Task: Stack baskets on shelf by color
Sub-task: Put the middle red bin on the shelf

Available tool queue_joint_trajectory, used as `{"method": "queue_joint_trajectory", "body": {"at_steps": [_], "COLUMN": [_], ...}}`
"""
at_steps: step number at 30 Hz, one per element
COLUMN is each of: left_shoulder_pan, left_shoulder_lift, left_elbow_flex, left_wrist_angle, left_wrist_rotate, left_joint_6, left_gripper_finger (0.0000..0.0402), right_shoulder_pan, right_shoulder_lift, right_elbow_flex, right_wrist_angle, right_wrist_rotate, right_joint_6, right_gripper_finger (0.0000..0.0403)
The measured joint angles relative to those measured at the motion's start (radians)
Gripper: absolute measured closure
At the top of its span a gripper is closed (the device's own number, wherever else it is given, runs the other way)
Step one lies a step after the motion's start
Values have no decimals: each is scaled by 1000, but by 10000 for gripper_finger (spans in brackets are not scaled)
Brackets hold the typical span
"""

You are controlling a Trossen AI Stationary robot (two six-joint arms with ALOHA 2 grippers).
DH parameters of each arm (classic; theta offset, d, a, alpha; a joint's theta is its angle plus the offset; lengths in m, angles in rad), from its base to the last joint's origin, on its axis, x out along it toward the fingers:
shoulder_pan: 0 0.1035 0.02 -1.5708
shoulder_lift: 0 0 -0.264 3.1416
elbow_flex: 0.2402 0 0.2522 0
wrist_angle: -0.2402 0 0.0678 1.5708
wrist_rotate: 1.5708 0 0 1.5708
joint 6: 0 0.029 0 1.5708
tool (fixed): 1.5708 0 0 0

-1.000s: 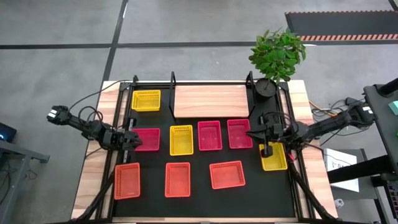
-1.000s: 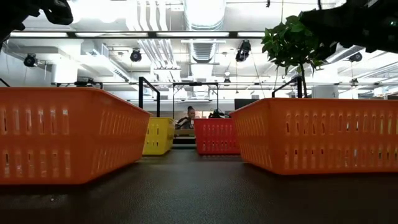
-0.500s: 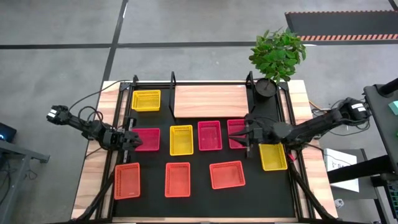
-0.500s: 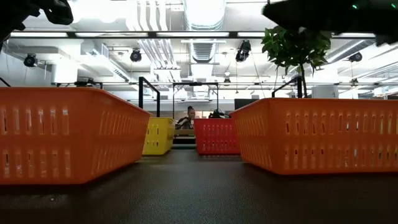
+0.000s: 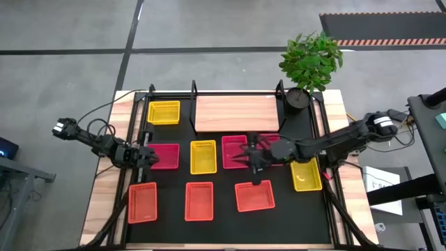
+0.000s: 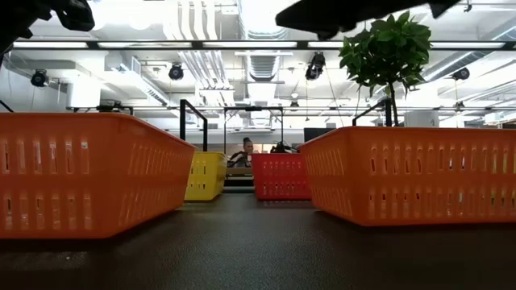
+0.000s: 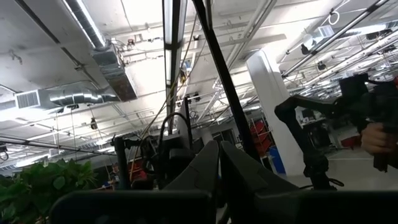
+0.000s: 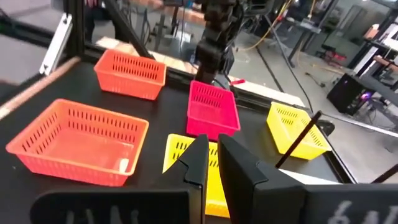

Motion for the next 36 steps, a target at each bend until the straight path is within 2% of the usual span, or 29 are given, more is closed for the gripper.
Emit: {"method": "queue_joint_trajectory", "body": {"at_steps": [8, 13, 18, 21, 24, 30, 36], "left_shoulder_pan": [0, 0, 0, 0, -1, -1, 0], "left_shoulder_lift": [1, 0, 1, 2, 1, 2, 1], "left_elbow_flex": [0, 0, 0, 0, 0, 0, 0], "left_wrist_angle": [18, 24, 25, 25, 26, 26, 26], "left_wrist_rotate": [0, 0, 0, 0, 0, 0, 0], "left_joint_6": [0, 0, 0, 1, 0, 0, 1], "left_gripper_finger": [400, 400, 400, 400, 400, 400, 400], "right_shoulder_pan": [0, -5, -5, -8, -8, -7, -12], "right_shoulder_lift": [98, 153, 207, 247, 301, 415, 515], "right_elbow_flex": [175, 271, 377, 459, 543, 637, 667], "right_wrist_angle": [-229, -330, -549, -738, -908, -1100, -1222], "right_wrist_rotate": [3, 3, 3, 2, 3, -21, -53], "right_joint_6": [7, 65, 130, 198, 262, 294, 330], "right_gripper_finger": [375, 374, 366, 340, 296, 214, 188]}}
